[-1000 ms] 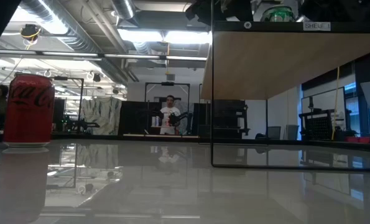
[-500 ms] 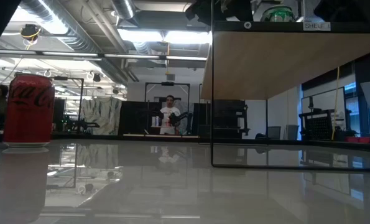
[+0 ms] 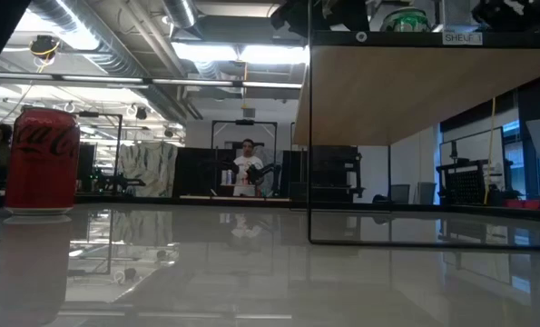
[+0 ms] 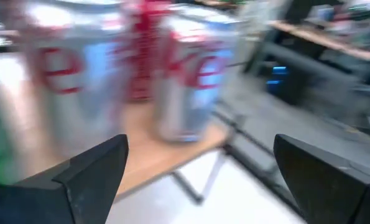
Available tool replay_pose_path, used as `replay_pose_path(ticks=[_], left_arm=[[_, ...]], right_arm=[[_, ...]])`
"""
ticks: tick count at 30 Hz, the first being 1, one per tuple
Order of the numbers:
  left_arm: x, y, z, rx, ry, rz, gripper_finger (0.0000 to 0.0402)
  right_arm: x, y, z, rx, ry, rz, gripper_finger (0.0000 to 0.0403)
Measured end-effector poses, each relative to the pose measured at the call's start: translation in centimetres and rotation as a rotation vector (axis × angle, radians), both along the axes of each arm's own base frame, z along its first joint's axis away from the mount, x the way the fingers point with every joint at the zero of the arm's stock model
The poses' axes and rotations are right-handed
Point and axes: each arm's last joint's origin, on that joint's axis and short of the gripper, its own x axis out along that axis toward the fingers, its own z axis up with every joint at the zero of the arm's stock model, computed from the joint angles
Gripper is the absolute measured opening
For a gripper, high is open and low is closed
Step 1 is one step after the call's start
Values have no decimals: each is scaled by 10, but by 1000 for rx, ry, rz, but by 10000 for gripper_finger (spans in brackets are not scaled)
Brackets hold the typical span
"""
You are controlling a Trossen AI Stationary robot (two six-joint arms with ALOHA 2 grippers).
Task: Place canned beverage on shelf
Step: Adjust the silver soda can on the shelf
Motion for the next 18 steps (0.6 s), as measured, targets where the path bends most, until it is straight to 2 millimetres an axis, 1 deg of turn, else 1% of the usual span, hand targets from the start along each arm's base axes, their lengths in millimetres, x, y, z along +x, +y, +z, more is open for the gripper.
replay_pose_path(ticks=[4,10,13,18], left_arm=[[0,0,0,0,-2,0,275],[0,0,0,8,4,-7,275],[-7,-2,7,29,41,-40,275],[-35,-1,31,-18,112,-131,275]], right_arm=[[-2,-3,2,-51,-13,-125,397],[0,-3,9,-92,-49,-145,397],[-1,-5,11,-96,-63,-175,397],[0,-12,9,-89,-56,-253,397]])
